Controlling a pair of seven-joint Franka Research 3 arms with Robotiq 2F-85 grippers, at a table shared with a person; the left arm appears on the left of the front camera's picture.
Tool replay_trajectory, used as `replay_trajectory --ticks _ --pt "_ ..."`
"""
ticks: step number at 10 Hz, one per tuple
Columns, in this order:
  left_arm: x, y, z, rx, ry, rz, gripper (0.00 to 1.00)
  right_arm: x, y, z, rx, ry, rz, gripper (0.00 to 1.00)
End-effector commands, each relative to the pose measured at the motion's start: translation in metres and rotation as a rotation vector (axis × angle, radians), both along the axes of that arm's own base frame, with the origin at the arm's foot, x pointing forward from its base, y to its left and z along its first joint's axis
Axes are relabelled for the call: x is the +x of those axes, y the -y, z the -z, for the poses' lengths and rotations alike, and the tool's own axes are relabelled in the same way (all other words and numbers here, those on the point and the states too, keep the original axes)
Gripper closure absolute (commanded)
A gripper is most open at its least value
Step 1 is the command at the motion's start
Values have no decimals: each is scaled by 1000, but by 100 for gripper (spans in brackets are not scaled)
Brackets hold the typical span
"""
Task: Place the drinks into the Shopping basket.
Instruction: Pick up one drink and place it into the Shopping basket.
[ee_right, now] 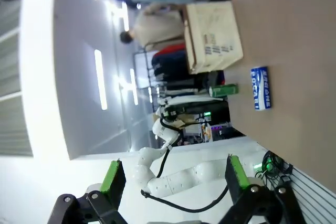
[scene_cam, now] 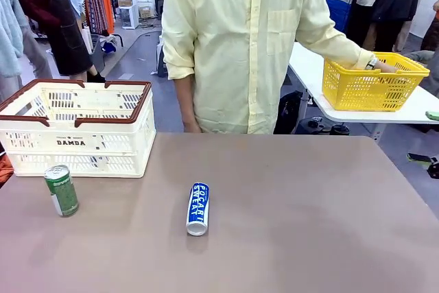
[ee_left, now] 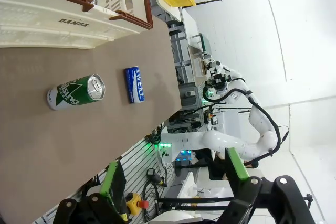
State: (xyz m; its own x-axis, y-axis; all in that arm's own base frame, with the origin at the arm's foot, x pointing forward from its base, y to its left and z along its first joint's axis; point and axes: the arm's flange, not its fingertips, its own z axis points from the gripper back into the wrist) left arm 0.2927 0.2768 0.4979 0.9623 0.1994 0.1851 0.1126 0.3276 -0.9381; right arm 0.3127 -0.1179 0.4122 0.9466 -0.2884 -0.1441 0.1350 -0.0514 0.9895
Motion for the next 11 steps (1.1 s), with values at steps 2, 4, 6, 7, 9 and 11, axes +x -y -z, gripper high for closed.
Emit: replay_trajectory --ticks 2,4,6,7,9,11 --pt "-1 -2 -2 -9 17 6 0 0 -6 -7 26 -3 -29 0" --pt "0 0 0 0 0 0 0 0 -6 -7 26 -3 -29 0" --pt "16 59 -67 120 -79 99 0 0 -6 -7 26 -3 -29 0" --pt "24 115 -85 226 -106 211 0 0 -6 -7 26 -3 -29 0" --pt "38 230 -86 450 -168 389 0 0 -6 -7 26 -3 -29 0" --pt "44 321 -80 616 -147 497 0 0 -6 -7 26 -3 -29 0"
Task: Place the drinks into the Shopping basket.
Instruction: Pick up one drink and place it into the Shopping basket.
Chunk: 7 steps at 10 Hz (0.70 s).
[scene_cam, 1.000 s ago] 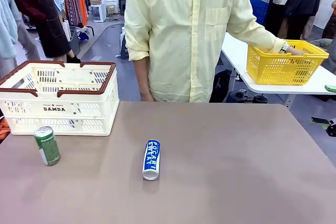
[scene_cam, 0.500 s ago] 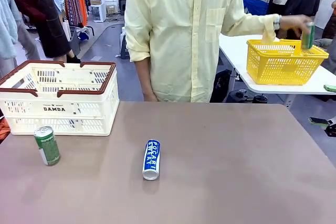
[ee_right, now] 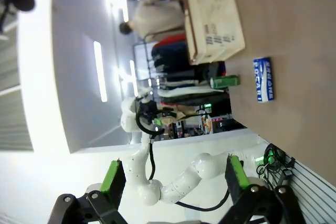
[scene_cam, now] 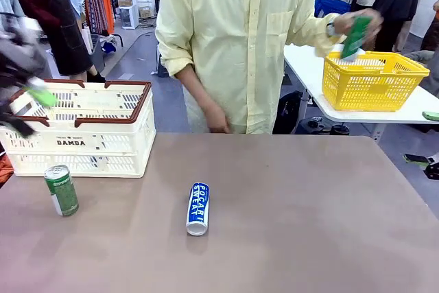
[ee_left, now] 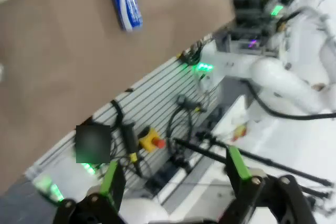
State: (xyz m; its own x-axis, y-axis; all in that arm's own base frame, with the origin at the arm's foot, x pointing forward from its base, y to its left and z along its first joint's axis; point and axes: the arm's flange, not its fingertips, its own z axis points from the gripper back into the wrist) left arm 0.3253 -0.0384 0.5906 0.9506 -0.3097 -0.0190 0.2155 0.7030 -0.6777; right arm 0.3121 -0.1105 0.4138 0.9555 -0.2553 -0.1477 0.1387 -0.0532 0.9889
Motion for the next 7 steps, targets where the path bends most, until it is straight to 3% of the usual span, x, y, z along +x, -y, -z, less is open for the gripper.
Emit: replay_trajectory --ticks 1,3,5,7 --pt "11 57 18 138 39 148 0 0 1 -5 19 -1 5 0" --pt "4 126 43 251 122 140 0 0 1 -5 19 -1 5 0" --pt "0 121 30 194 73 191 0 0 1 -5 19 -1 5 0" --pt "0 121 30 194 73 191 0 0 1 -5 19 -1 5 0"
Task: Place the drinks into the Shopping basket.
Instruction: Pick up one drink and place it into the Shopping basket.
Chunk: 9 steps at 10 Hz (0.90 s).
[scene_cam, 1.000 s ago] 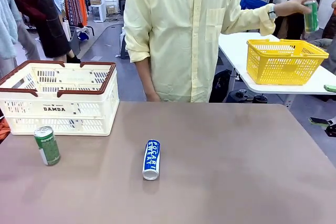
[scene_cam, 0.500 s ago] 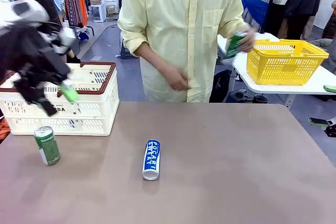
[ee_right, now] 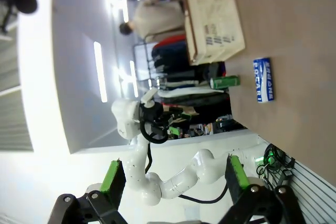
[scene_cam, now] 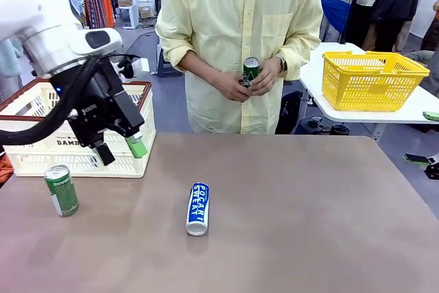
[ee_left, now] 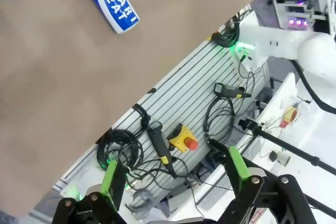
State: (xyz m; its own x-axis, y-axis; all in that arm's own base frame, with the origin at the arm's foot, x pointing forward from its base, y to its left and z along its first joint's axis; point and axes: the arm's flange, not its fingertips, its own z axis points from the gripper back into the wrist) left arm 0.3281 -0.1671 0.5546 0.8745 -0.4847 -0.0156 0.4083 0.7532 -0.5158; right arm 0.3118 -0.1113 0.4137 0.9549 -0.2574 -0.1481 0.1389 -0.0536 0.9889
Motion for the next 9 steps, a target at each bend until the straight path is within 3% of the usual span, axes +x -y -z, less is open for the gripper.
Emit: replay_trajectory --ticks 1,3,5,7,9 --pt "-3 -7 -6 10 -10 -4 0 1 1 -5 19 -1 3 0" --pt "15 34 11 62 24 -22 0 1 1 -5 19 -1 3 0" --pt "37 95 45 163 -28 -18 0 1 1 -5 19 -1 3 0" --pt "48 121 70 265 -72 -36 0 1 1 -5 19 -1 3 0" --pt "43 70 60 57 -156 63 0 1 1 -5 19 -1 3 0"
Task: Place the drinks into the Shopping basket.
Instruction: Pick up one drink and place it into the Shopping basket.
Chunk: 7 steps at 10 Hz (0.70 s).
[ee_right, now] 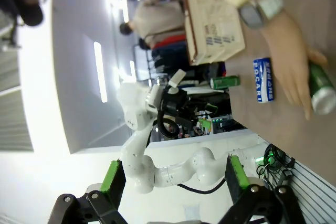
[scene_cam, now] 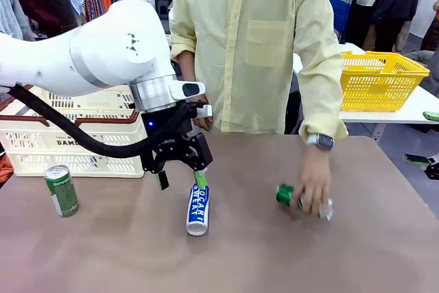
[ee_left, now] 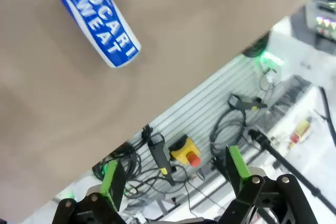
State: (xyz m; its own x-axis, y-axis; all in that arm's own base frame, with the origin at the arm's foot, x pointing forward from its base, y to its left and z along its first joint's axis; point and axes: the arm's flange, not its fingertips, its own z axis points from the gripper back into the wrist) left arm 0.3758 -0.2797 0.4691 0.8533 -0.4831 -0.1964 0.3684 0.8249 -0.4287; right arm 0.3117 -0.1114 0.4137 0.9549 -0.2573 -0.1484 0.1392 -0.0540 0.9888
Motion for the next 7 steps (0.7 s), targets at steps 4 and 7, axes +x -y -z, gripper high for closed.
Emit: replay_trajectory --ticks 4,7 --pt "-71 -198 -46 -347 -60 -2 0 1 1 -5 19 0 3 0" --pt "-59 -172 -36 -352 -43 -22 0 1 1 -5 19 0 3 0"
